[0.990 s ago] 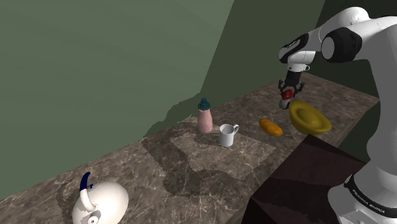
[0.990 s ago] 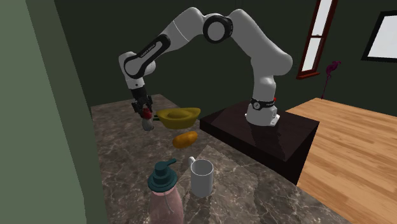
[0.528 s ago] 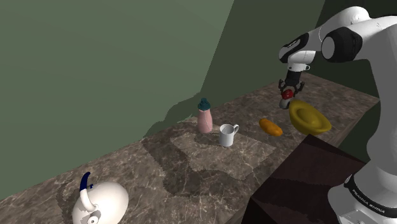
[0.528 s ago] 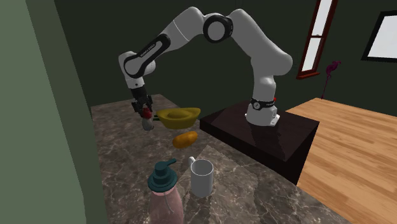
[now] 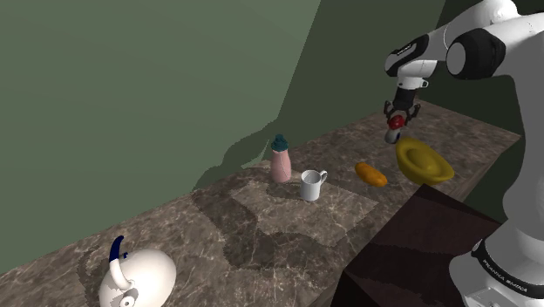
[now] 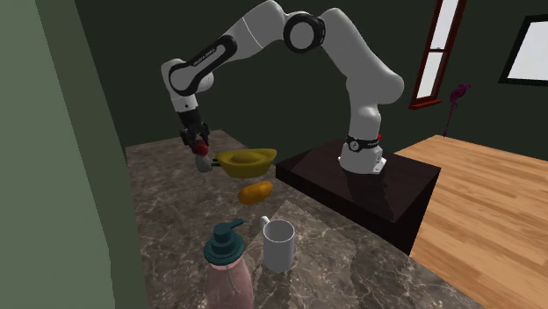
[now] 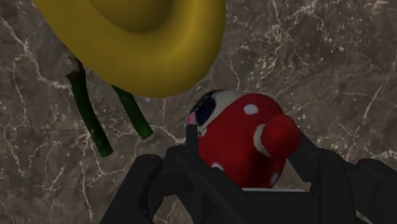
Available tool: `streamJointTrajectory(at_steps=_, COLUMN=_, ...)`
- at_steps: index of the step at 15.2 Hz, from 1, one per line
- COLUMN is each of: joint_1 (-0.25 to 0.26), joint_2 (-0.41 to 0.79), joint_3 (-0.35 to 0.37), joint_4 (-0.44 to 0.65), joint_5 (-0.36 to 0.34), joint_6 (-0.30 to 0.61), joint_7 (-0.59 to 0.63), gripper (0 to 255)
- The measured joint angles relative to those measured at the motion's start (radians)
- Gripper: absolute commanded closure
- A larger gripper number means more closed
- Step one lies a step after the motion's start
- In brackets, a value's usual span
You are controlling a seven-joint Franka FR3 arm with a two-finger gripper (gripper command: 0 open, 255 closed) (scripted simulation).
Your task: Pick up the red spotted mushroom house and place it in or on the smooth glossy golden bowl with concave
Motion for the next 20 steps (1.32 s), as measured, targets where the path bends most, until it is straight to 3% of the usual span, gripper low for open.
streamJointTrajectory(at_steps=20, joint_1=0.006, joint_2=-0.115, joint_3=-0.022, joint_4=0.082, joint_5=-0.034, joint_6=-0.192, joint_7=0.027, gripper=255)
